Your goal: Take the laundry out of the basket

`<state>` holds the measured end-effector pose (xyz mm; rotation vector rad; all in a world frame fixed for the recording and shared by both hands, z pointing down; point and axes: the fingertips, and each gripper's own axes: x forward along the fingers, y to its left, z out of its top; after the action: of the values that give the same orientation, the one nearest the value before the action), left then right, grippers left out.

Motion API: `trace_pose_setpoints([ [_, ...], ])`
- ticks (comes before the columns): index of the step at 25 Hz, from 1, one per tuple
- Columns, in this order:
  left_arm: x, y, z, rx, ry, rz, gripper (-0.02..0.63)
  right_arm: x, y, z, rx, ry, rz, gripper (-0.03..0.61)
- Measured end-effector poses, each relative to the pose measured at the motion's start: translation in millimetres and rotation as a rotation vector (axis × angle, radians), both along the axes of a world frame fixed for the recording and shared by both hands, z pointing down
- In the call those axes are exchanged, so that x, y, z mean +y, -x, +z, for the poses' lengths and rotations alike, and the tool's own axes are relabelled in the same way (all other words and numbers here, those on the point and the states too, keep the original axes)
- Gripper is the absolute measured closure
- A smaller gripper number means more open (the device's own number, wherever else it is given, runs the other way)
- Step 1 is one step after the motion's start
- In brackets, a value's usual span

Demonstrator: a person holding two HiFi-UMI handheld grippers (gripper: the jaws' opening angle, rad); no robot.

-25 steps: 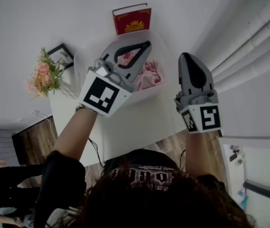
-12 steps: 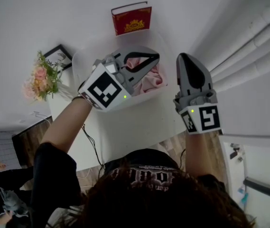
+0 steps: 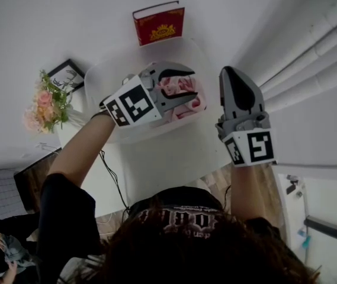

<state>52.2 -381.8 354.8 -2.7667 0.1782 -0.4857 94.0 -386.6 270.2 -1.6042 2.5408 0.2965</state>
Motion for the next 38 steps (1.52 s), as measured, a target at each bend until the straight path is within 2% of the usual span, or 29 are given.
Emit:
trace_pose_setpoints([
  [5,-1,1,38,-0.105,0.078,0.065,0.348,-5,-6,4,-0.001,0.016,0.020,0.549],
  [12,-3,-4,83,-0.218,0.128,0.116,0.284,-11,-8,7,-0.001,0.030,0.034,0.549],
  [19,0,-9,114,-0.268,0.156,0.166,0.281,-15,-4,13,-0.005,0.042,0.021,0.551],
  [38,-15,-24,165,-0.400,0.164,0.157,0.252,-19,2,19,-0.005,0.056,0.011,0.549],
])
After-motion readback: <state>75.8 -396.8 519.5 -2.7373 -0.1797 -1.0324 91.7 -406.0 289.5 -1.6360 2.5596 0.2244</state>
